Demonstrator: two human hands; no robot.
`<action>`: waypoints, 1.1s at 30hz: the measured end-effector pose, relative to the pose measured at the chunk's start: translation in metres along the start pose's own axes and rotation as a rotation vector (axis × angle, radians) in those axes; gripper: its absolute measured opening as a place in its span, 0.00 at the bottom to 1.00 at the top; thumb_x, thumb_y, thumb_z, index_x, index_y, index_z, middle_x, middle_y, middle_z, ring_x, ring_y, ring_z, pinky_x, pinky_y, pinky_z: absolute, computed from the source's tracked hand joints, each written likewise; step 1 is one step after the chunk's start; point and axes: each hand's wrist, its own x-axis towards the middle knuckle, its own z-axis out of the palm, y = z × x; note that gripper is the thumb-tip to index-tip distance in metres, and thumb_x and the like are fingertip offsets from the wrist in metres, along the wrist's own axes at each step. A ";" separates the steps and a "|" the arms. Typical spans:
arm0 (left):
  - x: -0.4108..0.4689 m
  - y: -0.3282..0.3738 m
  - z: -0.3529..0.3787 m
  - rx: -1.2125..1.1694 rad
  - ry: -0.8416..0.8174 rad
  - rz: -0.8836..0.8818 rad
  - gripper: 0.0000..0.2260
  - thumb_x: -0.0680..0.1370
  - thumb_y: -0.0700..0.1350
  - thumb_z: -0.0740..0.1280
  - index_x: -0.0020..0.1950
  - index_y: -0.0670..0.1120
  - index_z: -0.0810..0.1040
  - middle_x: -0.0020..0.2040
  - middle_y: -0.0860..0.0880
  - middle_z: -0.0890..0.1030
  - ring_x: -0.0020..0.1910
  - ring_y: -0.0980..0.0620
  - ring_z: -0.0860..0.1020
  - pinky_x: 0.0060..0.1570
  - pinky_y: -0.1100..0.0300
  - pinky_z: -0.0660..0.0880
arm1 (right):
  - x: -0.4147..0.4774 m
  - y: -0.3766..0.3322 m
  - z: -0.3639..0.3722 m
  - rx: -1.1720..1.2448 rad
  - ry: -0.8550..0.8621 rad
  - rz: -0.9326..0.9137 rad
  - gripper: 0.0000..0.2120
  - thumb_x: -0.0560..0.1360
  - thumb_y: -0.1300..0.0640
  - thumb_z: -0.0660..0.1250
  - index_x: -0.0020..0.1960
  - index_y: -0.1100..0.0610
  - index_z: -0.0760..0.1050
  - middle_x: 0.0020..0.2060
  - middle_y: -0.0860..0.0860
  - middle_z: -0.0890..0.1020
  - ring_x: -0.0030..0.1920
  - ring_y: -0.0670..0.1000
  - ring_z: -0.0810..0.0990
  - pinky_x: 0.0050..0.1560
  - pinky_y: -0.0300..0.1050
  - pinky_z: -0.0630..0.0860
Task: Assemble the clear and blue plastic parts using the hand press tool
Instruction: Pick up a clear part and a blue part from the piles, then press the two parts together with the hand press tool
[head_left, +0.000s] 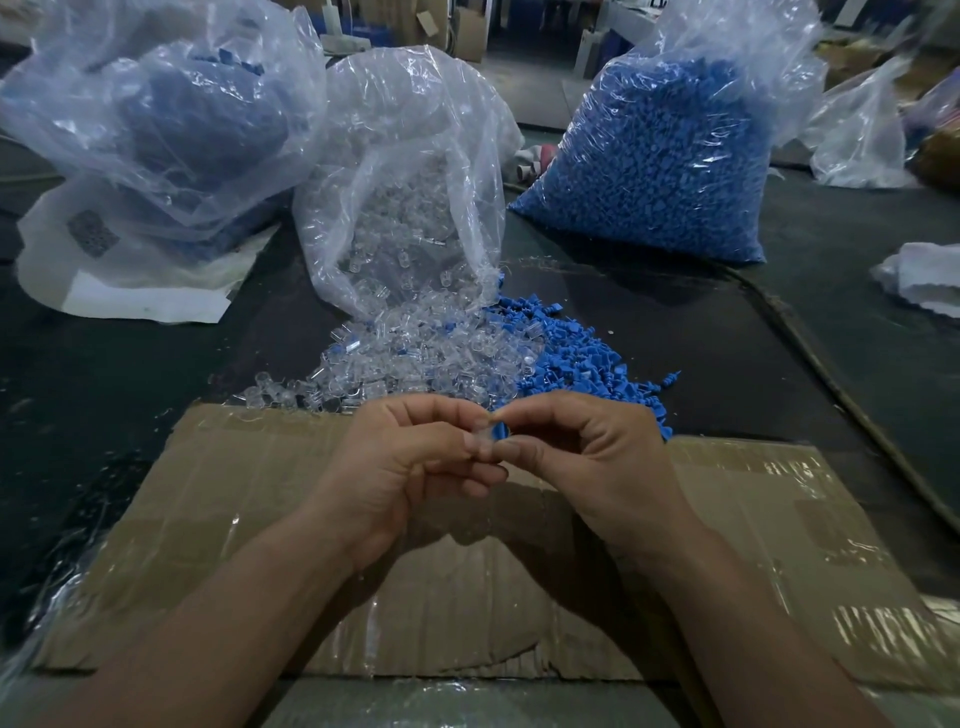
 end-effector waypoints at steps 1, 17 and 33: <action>0.000 0.000 0.000 0.002 -0.002 0.000 0.06 0.57 0.34 0.68 0.31 0.42 0.82 0.29 0.41 0.80 0.25 0.49 0.79 0.25 0.63 0.77 | 0.000 0.000 0.000 -0.009 -0.001 -0.006 0.10 0.64 0.59 0.72 0.43 0.48 0.80 0.35 0.43 0.83 0.39 0.41 0.82 0.42 0.33 0.76; 0.001 -0.005 0.000 0.103 0.060 0.051 0.03 0.57 0.37 0.70 0.29 0.42 0.80 0.27 0.41 0.78 0.21 0.51 0.77 0.21 0.64 0.74 | -0.001 0.005 -0.001 -0.161 -0.064 -0.083 0.16 0.65 0.65 0.74 0.49 0.51 0.79 0.38 0.39 0.81 0.41 0.41 0.82 0.44 0.31 0.76; 0.005 -0.013 -0.006 0.030 0.079 0.065 0.03 0.58 0.38 0.71 0.30 0.44 0.81 0.29 0.40 0.79 0.26 0.49 0.78 0.24 0.63 0.74 | -0.047 -0.023 -0.061 -0.719 -0.071 0.382 0.16 0.65 0.39 0.68 0.51 0.40 0.76 0.42 0.33 0.76 0.43 0.30 0.73 0.39 0.24 0.68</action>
